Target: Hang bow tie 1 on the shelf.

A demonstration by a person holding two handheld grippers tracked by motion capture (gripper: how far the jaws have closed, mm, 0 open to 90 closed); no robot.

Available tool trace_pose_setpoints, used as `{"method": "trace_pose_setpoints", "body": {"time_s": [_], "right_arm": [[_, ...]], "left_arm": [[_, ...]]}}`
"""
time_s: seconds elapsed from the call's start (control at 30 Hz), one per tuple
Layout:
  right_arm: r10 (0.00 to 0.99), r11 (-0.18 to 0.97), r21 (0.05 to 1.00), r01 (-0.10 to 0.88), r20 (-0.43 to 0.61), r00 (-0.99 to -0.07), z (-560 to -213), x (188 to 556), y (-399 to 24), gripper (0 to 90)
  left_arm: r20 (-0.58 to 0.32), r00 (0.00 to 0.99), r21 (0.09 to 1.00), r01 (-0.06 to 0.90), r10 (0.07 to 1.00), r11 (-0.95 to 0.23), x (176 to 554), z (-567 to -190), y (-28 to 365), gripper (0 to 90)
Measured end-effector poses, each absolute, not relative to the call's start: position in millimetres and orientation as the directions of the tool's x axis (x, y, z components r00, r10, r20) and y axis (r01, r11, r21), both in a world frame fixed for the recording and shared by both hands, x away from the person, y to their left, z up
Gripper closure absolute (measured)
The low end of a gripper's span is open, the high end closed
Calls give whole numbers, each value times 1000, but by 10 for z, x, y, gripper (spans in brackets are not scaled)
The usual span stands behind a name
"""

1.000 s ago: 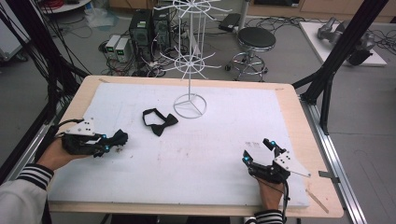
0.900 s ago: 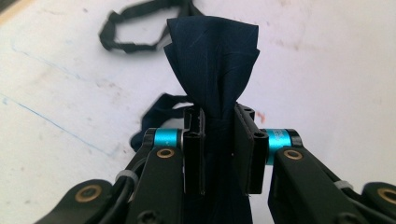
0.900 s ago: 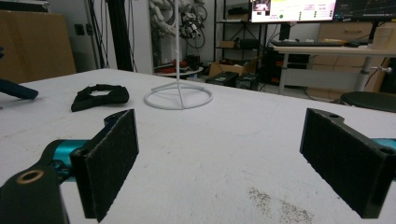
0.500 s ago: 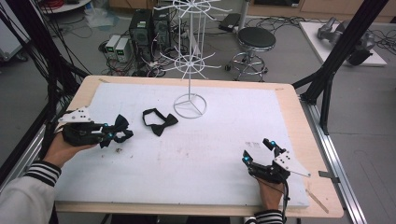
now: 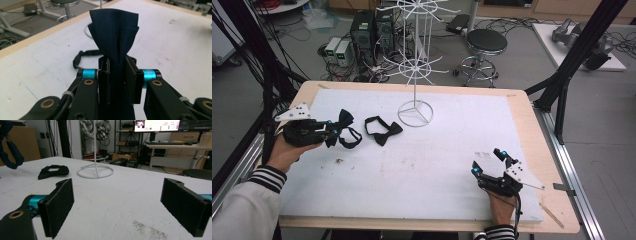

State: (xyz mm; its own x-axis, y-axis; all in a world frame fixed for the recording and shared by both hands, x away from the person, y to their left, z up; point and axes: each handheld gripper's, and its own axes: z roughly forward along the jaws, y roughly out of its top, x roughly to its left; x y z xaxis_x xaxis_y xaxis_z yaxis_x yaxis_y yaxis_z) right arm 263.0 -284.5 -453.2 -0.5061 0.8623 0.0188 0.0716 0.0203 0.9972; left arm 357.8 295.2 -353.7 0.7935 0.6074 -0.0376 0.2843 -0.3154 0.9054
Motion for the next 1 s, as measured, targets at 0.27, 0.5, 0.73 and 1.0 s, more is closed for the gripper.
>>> {"method": "trace_pose_setpoints", "body": {"time_s": [0.27,0.5,0.73,1.0], "right_arm": [[863,21,997,70,17,-505,-4532,2631,-2846,110],[863,22,997,67,15,-505,-4533,2633,-2849,110],[863,22,997,68,15,-505,-4532,2634,-2848,110],[863,21,997,68,16,-506,-4533,2634,-2850,110]], "left_arm": [[-56,735,915,309,675,-261,3694,-3438,2893,747],[-90,699,929,317,710,-194,3793,-3366,2860,747],[-83,677,943,291,731,-162,3853,-3290,2763,748],[-71,644,956,262,761,-132,3939,-3176,2557,747]]}}
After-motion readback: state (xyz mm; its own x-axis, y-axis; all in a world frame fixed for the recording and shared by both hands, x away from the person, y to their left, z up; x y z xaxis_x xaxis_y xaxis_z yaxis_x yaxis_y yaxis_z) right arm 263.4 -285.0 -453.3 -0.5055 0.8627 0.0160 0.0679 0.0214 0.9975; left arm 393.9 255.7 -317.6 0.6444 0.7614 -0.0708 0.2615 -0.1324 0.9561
